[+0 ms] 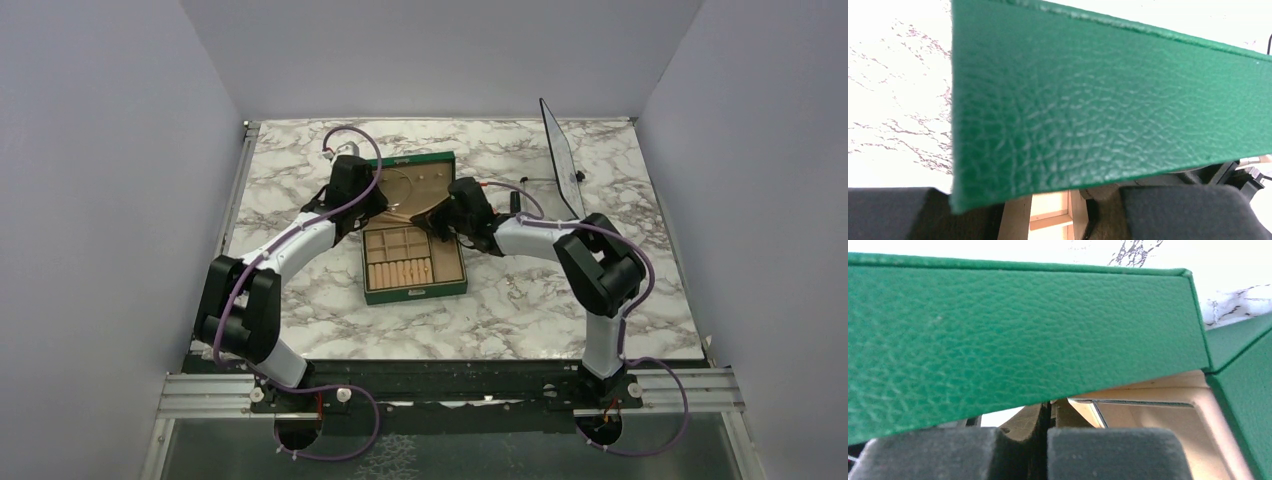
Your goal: Organize the mixed jewelry
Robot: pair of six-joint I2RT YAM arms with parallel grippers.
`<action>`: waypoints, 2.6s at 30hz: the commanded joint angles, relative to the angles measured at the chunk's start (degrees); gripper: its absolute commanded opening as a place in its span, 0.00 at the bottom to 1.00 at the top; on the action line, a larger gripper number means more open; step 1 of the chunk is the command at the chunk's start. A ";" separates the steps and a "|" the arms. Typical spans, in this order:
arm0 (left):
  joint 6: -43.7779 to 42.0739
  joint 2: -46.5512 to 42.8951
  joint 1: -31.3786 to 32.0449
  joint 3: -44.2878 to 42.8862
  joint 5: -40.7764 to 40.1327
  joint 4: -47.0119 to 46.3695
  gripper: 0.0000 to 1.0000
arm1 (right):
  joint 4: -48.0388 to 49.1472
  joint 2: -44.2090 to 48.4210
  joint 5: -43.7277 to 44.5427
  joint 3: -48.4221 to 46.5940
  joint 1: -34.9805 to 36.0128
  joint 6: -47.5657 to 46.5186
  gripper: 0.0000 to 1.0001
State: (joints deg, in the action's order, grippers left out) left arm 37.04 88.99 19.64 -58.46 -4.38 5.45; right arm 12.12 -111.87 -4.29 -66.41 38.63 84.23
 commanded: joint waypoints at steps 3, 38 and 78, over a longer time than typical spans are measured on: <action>0.76 1.27 -0.48 -2.39 -2.91 1.40 0.33 | 7.02 4.69 -1.98 5.65 0.57 -9.01 0.01; 1.64 -5.62 -0.49 -5.09 5.60 9.42 0.43 | 11.71 12.03 0.52 11.66 0.57 -11.62 0.25; -9.44 -35.36 -0.83 20.76 20.69 5.96 0.88 | -49.20 38.47 20.00 27.35 -5.75 -33.26 0.45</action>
State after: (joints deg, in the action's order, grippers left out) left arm 28.97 53.12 19.14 -38.00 13.37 15.18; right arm -37.87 -71.61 17.61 -39.86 33.26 49.65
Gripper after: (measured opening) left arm 0.881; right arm 0.470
